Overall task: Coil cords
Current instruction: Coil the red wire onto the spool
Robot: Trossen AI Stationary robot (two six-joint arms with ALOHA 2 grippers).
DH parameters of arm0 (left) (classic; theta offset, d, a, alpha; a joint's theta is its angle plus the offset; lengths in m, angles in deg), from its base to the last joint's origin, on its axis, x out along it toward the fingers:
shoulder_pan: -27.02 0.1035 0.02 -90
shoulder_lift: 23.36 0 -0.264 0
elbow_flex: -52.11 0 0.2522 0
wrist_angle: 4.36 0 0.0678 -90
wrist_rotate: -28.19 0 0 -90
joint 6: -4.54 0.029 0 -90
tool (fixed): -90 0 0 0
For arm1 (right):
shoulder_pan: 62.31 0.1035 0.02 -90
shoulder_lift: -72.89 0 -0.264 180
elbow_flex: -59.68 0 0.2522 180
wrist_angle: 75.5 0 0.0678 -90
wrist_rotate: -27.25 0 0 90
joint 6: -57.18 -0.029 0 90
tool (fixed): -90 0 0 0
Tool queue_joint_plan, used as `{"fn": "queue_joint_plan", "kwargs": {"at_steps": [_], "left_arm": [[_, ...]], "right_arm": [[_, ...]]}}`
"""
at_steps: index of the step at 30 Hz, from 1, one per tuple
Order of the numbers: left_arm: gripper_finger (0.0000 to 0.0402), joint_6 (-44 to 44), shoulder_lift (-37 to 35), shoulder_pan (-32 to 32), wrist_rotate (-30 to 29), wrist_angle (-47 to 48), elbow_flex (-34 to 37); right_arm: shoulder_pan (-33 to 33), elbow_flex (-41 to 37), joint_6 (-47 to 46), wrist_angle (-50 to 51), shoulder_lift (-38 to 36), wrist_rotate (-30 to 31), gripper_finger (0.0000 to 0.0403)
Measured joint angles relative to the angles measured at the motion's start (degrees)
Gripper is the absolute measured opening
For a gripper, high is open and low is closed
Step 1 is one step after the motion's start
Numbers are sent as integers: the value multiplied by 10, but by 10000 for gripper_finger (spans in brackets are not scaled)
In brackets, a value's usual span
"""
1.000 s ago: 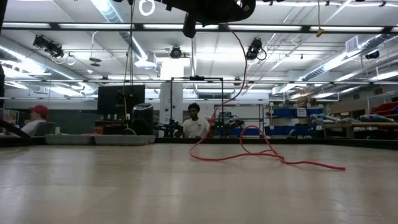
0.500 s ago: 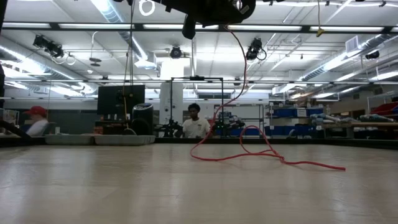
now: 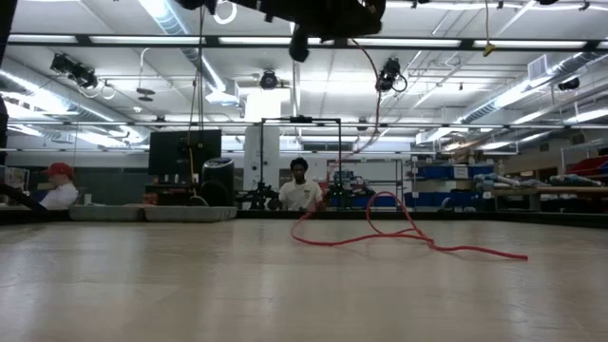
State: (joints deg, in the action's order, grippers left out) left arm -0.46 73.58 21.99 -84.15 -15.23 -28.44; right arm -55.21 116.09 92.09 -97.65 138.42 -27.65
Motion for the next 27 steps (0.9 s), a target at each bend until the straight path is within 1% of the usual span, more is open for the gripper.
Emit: {"fn": "queue_joint_plan", "kwargs": {"at_steps": [2, 5, 9, 15, 19, 23, 27], "left_arm": [[0, 2, 21, 1, 12, 16, -28], [0, 18, 42, -1, 13, 68, -70], [0, 50, 51, -10, 21, 111, -103], [0, 100, 52, -18, 18, 120, -110], [0, 124, 53, -20, 23, 132, -110], [0, 165, 53, -22, 35, 126, -110], [0, 223, 53, -21, 55, 124, -110]], "right_arm": [[-3, 0, 8, 11, 0, 2, 0], [-4, 0, 37, 28, 0, 17, 0], [1, 0, 79, 36, 0, 42, 0], [2, 0, 96, 40, -1, 49, 0], [1, 0, 93, 70, -1, 50, 0], [0, 0, 91, 109, -1, 58, 0], [0, 0, 89, 111, 0, 57, 0]]}}
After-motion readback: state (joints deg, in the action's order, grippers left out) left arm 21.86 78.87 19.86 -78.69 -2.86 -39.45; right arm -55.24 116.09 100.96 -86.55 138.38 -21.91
